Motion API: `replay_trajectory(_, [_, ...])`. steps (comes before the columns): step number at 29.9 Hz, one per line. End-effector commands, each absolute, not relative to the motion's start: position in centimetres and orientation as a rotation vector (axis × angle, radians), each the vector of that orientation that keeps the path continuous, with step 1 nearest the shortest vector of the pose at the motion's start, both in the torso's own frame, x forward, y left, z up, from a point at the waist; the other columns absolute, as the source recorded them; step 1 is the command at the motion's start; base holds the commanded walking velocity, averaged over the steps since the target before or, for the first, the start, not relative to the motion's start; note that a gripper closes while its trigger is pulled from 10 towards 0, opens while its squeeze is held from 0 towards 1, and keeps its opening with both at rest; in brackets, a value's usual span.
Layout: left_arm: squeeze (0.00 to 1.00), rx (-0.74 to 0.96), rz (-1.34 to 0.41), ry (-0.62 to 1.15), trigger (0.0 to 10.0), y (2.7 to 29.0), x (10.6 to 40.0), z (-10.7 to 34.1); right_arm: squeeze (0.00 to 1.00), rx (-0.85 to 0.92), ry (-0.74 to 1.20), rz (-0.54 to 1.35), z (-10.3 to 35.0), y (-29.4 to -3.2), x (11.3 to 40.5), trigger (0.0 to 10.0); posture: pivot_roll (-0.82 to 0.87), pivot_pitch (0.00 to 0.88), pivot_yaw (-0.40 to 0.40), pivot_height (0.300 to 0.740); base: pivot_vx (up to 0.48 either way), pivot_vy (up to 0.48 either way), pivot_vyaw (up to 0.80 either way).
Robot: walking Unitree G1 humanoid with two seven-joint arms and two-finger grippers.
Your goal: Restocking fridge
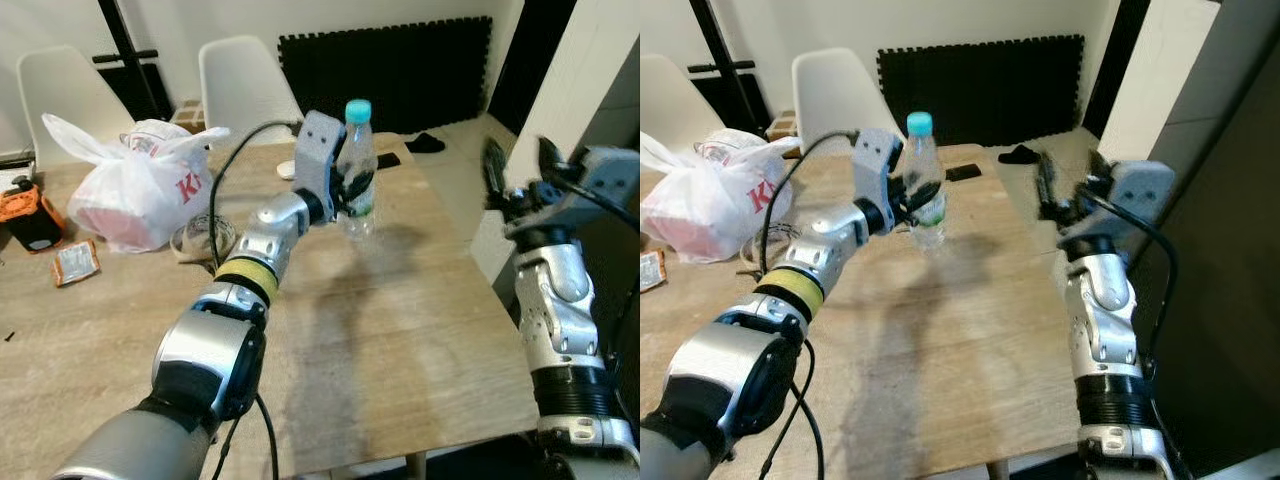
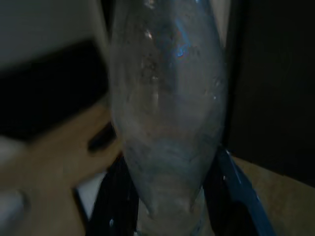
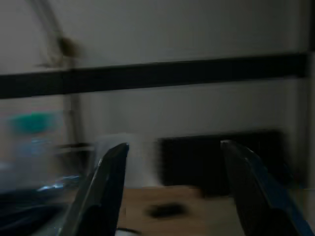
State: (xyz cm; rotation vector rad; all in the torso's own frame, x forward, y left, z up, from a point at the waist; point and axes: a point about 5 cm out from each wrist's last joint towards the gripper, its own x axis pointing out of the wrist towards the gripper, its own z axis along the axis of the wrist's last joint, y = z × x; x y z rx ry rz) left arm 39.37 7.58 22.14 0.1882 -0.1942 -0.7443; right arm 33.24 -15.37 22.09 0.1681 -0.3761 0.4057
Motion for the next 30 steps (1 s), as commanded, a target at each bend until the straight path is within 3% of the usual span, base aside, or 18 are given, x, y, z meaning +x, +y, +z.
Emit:
replay_trajectory(1, [0.00,0.321,-0.805,-0.308,10.0,7.3,38.4,23.5,0.00,0.197,-0.384,0.632,23.6,-12.6,32.3,10.0,0.04,0.000,0.011,0.740,0.000,0.000,0.00])
replay_trajectory(6, [0.00,0.391,-0.823,-0.354,10.0,7.2,37.8,23.7,0.00,0.209,-0.385,0.715,24.1,-11.7,31.9,10.0,0.04,0.000,0.011,0.740,0.000,0.000,0.00])
replay_trajectory(7, [0.00,0.486,-0.825,-0.385,10.0,7.2,37.3,23.5,0.00,0.228,-0.385,0.773,24.6,-10.9,31.8,10.0,0.05,0.000,0.009,0.740,0.000,0.000,0.00])
replay_trajectory(14, [0.00,0.637,-0.831,-0.455,10.0,7.7,36.2,23.4,0.00,0.182,-0.317,0.898,24.5,-9.2,31.8,10.0,0.06,0.000,-0.005,0.740,0.000,0.000,0.00])
replay_trajectory(27, [0.00,0.647,-0.866,-0.546,10.0,7.5,34.2,24.9,0.00,0.187,-0.238,0.896,23.7,-8.6,32.6,10.0,0.07,0.000,-0.009,0.740,0.000,0.000,0.00])
replay_trajectory(28, [0.00,0.652,-0.859,-0.554,10.0,7.5,34.1,25.0,0.00,0.194,-0.230,0.895,23.8,-8.7,32.6,8.5,0.07,0.000,-0.009,0.740,0.000,0.000,0.00])
replay_trajectory(30, [0.00,0.655,-0.855,-0.558,10.0,7.5,34.0,25.0,0.00,0.197,-0.225,0.895,23.8,-8.7,32.6,8.5,0.07,0.000,-0.009,0.740,0.000,0.000,0.00])
